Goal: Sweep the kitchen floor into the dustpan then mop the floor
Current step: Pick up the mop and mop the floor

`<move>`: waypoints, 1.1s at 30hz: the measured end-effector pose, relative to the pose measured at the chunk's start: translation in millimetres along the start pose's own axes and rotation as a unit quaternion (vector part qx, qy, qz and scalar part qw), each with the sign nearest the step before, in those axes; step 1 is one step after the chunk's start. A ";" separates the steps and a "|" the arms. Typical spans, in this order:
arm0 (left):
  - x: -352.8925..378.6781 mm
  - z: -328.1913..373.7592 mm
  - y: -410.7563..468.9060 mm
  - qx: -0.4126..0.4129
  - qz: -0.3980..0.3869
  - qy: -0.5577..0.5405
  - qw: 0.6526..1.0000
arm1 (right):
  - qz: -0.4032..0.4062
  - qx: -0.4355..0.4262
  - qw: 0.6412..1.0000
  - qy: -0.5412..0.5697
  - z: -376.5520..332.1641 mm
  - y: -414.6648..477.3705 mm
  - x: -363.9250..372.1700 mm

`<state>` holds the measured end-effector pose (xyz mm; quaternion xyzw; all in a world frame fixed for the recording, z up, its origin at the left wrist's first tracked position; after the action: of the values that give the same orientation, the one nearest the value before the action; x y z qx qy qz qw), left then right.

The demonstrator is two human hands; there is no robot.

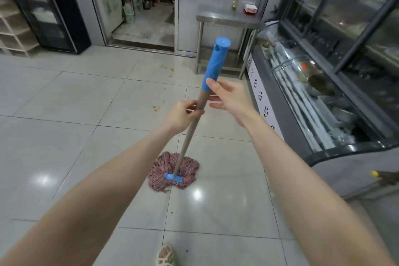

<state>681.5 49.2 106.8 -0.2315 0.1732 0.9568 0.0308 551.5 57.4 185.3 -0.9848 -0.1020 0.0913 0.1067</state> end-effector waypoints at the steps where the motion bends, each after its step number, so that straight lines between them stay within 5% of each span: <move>1: 6.2 3.2 -12.1 -0.008 -0.005 0.002 1.000 | -0.001 0.005 1.000 0.001 6.4 -14.1 -1.9; 16: 86.5 44.1 -176.5 -0.125 -0.087 0.041 0.987 | -0.026 0.092 0.995 0.001 72.6 -218.9 -20.3; 21: 86.4 44.8 -211.3 -0.188 -0.089 -0.012 0.978 | -0.021 0.118 0.990 0.072 76.1 -255.1 -15.7; 33: 99.1 47.2 -310.4 -0.323 -0.106 -0.194 0.920 | -0.032 0.215 0.976 0.025 134.8 -334.2 24.7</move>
<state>616.0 354.6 2.6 -0.0558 -0.1805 0.9780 0.0883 487.4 408.3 128.4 -0.9371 -0.1092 0.0830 0.3210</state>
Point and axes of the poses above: each hand's wrist, its own y-axis towards the middle knuckle, its own x-axis out of the palm, z = x × y, the point moved 8 cm from there along y, towards the middle knuckle, and after that the axes turned 13 degrees about x, right-handed, at the moved point
